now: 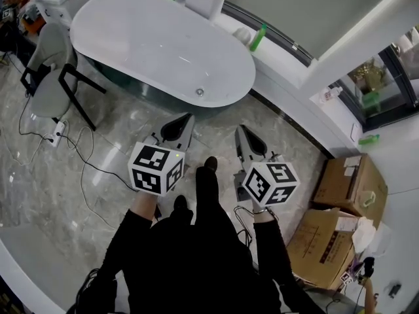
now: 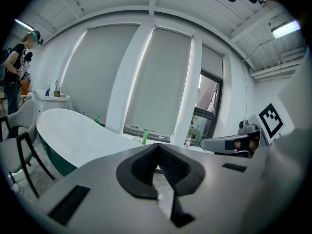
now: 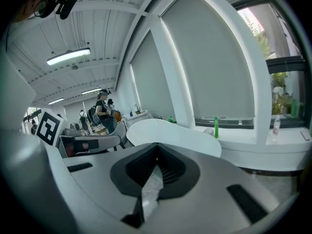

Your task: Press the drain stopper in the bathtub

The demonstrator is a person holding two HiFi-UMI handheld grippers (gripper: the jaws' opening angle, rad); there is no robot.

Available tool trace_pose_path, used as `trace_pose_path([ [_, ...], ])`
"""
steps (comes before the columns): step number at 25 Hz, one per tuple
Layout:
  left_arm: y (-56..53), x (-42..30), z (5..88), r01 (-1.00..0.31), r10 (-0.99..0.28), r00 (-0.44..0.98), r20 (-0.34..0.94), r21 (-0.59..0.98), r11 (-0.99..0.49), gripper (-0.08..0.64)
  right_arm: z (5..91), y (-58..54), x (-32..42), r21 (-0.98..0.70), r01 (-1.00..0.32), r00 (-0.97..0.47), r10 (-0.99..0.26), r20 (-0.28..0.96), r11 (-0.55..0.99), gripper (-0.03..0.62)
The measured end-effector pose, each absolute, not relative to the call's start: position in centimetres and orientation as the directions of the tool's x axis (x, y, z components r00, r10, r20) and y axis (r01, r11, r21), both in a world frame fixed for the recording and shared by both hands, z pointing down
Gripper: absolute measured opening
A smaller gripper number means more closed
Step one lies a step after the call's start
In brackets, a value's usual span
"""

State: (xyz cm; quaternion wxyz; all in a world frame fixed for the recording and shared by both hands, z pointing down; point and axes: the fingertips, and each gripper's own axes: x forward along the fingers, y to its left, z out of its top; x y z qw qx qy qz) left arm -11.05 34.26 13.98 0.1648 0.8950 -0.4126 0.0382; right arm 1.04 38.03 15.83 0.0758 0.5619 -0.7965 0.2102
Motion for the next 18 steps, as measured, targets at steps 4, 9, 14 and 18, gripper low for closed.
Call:
trace_pose_path([
  [4,31.4,-10.1,14.6,-0.761,-0.728,0.647,0.228,0.265,-0.593,0.005,16.4,35.2,2.2,-0.254,-0.923,-0.369,-0.853,0.369,0.289,0.002],
  [9,27.1,-8.9,16.1,-0.781,-0.738,0.623,0.258,0.260,-0.568,0.005,17.5,30.5,4.4,-0.260,-0.920,-0.378,-0.844,0.380,0.295,0.002],
  [14,22.8,-7.4,17.3,-0.805,-0.754,0.590,0.288,0.279,-0.524,0.005,18.1,25.6,6.7,-0.277,-0.910,-0.401,-0.826,0.397,0.309,0.002],
  [18,19.2,-5.6,17.9,-0.820,-0.764,0.568,0.306,0.288,-0.495,0.005,18.6,22.0,8.7,-0.279,-0.903,-0.419,-0.809,0.412,0.325,0.002],
])
